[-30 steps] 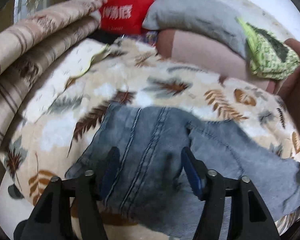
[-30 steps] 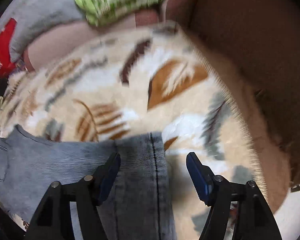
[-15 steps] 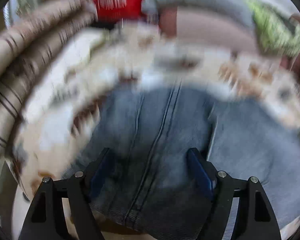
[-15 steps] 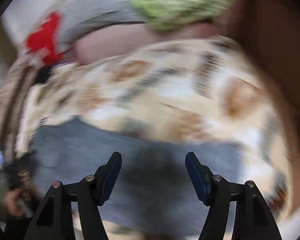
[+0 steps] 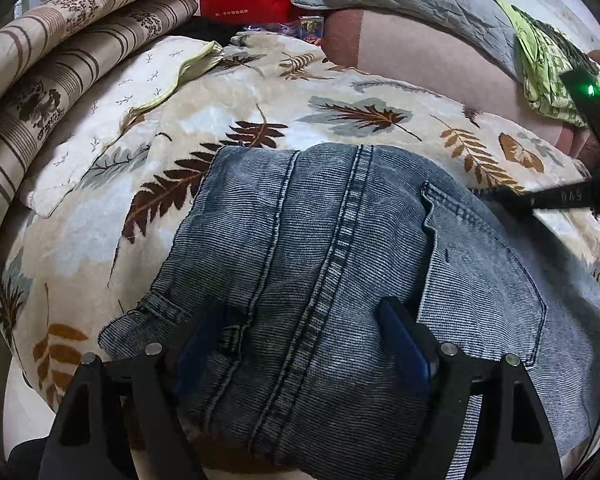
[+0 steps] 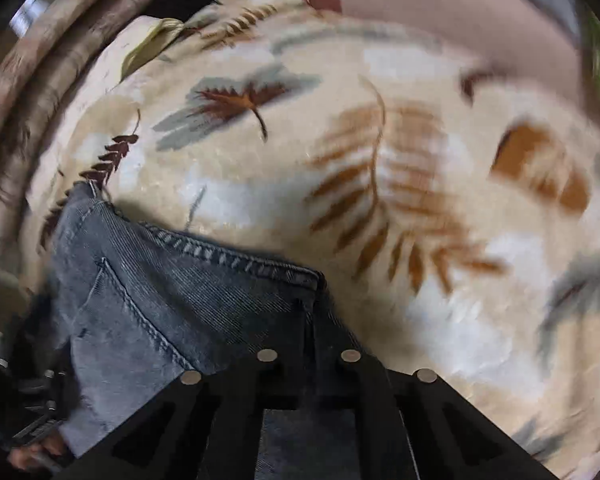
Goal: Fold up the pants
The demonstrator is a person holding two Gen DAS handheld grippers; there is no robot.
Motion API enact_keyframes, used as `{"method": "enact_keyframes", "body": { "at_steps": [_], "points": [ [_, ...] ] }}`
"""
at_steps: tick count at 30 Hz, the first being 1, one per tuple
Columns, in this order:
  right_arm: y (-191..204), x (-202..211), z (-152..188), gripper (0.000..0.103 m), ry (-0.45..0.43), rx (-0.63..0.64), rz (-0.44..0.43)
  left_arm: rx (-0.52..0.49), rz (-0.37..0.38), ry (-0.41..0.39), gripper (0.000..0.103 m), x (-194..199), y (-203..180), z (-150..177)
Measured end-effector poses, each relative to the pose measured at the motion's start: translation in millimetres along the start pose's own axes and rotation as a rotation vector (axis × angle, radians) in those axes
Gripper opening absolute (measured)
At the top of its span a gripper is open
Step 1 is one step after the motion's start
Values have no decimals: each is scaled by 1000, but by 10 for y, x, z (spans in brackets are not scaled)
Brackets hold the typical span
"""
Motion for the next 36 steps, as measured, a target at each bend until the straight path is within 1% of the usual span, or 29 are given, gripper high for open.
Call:
{"method": "enact_keyframes", "body": {
  "at_steps": [2, 4, 5, 6, 7, 8, 9, 10, 11, 12, 13, 14, 15, 16, 18, 19, 20, 21, 22, 23, 24, 25, 26, 27, 29, 30, 32, 34, 36],
  "points": [
    [-26, -22, -51, 3, -15, 2, 46, 0, -10, -2, 82, -9, -12, -3],
    [-61, -183, -31, 3, -17, 3, 121, -9, -18, -3, 83, -23, -29, -5],
    [-71, -255, -4, 4, -29, -5, 123, -10, -18, -3, 83, -24, -27, -4],
    [-90, -215, 41, 4, -71, -31, 109, -8, -16, -6, 83, -16, -22, 0],
    [-116, -141, 68, 6, -85, -48, 96, -7, -14, -7, 83, -11, -18, 2],
    [-150, -57, 114, 11, -95, -78, 67, -5, -15, -7, 83, -10, -17, 1],
    [-194, 71, 186, 20, -106, -122, 61, -3, -16, -7, 83, -9, -19, 1],
    [-244, 259, 303, 26, -140, -174, 79, -2, -19, -8, 83, -7, -22, 1],
    [-279, 381, 380, 42, -170, -206, 78, -1, -22, -9, 83, -7, -26, 1],
    [-322, 622, 592, 64, -222, -269, 45, -1, -24, -10, 83, -7, -26, 1],
    [-348, 780, 765, 71, -256, -319, 10, -1, -25, -12, 83, -6, -26, 0],
    [-406, 965, 997, 76, -295, -383, -31, -1, -27, -14, 83, -7, -26, 5],
    [-482, 1168, 1341, 76, -324, -461, -78, -2, -27, -16, 83, -6, -25, 8],
    [-514, 1243, 1473, 76, -332, -497, -106, -3, -29, -17, 83, -7, -26, 10],
    [-735, 1396, 1956, 77, -362, -610, -175, -6, -40, -23, 84, -7, -38, 16],
    [-851, 1373, 2084, 81, -366, -655, -170, -8, -47, -26, 84, -8, -46, 17],
    [-1068, 1316, 2240, 91, -357, -720, -150, -8, -56, -29, 84, -9, -57, 19],
    [-1350, 1166, 2415, 90, -312, -798, -125, -10, -62, -31, 85, -10, -68, 19],
    [-1555, 1034, 2549, 83, -258, -870, -131, -18, -70, -32, 85, -6, -78, 17],
    [-1731, 1082, 2742, 79, -316, -988, -241, -23, -72, -29, 85, 5, -79, 13],
    [-1753, 1239, 2813, 79, -366, -1022, -313, -22, -71, -25, 85, 47, -67, 4],
    [-1749, 1378, 2849, 79, -396, -1010, -338, -12, -75, -30, 85, 104, -57, -9],
    [-1696, 1592, 2903, 80, -448, -977, -337, 6, -75, -47, 85, 209, -59, -31],
    [-1632, 1819, 3016, 85, -493, -957, -307, 11, -65, -60, 85, 283, -81, -44],
    [-1574, 2077, 3333, 92, -532, -987, -295, 2, -19, -82, 85, 458, -191, -61],
    [-1589, 2113, 3498, 92, -536, -1025, -298, -15, 11, -90, 85, 535, -285, -61],
    [-1688, 2053, 3877, 92, -494, -1157, -286, -55, 69, -86, 85, 627, -489, -55],
    [-1796, 1936, 4278, 92, -454, -1315, -297, -86, 143, -78, 85, 701, -739, -41],
    [-1868, 1876, 4456, 92, -453, -1389, -313, -106, 219, -52, 85, 722, -966, -29]
  ]
}}
Point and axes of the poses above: each gripper's, at about its wrist camera, not at the fingertips, and x roughly against the way its jaws point, y to its left, z to its underside, the point moved 1 cm from there along -x, roughly the way its jaws point, and after that the axes turned 2 degrees about -y, right-handed, at the moved point
